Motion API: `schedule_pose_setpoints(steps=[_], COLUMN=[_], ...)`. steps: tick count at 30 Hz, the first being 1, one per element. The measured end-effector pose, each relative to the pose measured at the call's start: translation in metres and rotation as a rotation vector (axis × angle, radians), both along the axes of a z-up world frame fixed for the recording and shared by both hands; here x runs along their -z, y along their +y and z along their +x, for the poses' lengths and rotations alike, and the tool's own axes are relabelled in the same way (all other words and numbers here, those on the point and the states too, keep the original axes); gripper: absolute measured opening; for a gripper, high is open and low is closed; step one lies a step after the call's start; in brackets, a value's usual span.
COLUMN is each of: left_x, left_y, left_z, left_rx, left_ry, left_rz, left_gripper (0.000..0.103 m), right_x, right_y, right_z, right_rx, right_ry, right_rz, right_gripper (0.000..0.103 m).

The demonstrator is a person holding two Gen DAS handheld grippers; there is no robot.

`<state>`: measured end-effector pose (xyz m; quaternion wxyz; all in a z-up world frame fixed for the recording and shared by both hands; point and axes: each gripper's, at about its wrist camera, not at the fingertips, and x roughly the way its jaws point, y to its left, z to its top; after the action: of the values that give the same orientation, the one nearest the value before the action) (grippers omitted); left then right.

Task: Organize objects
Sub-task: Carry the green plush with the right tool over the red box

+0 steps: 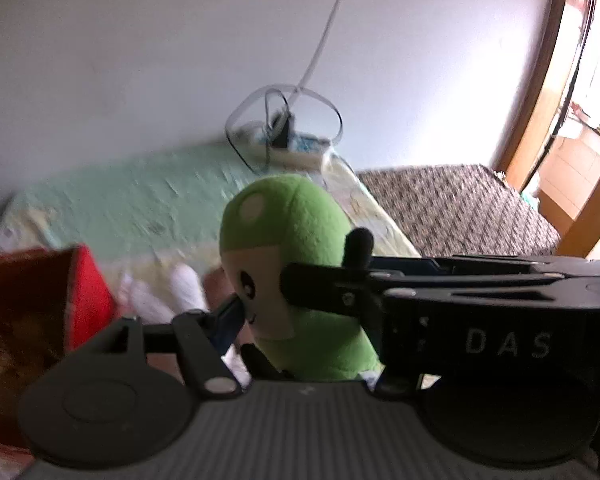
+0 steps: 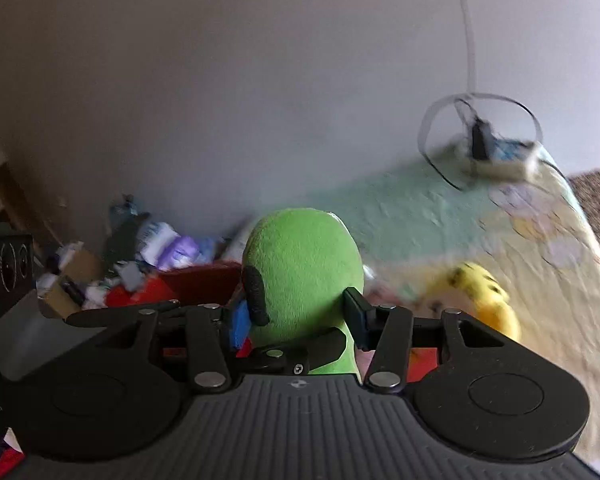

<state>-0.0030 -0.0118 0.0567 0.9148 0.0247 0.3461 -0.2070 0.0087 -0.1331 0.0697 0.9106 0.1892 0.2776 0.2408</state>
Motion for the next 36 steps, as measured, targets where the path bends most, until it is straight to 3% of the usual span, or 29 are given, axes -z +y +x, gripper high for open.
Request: schedule_pose_setpoints(steps=[10, 20, 28, 36], left_x=[-0.034, -0.039, -0.008, 0.039], left_y=[0.069, 0.192, 0.279, 0.321], left_z=[-0.032, -0.011, 0.020, 0.047], left_rx=[-0.124, -0.221, -0.268, -0.264], left_ry=[-0.137, -0.137, -0.046, 0.060], left_rz=[0.005, 0.073, 0.169, 0.257], left_gripper=[0.060, 0.060, 0.060, 0.064], right_x=[-0.019, -0.004, 0.046, 0.081], right_y=[0.075, 0.205, 0.280, 0.310], right_z=[0.013, 0.039, 0.071, 0.091], right_rx=[-0.101, -0.199, -0.208, -0.178], right_ry=[-0.080, -0.026, 0.195, 0.425], right_rz=[0.026, 0.102, 0.228, 0.284], right_gripper=[0.052, 0.052, 0.052, 0.052])
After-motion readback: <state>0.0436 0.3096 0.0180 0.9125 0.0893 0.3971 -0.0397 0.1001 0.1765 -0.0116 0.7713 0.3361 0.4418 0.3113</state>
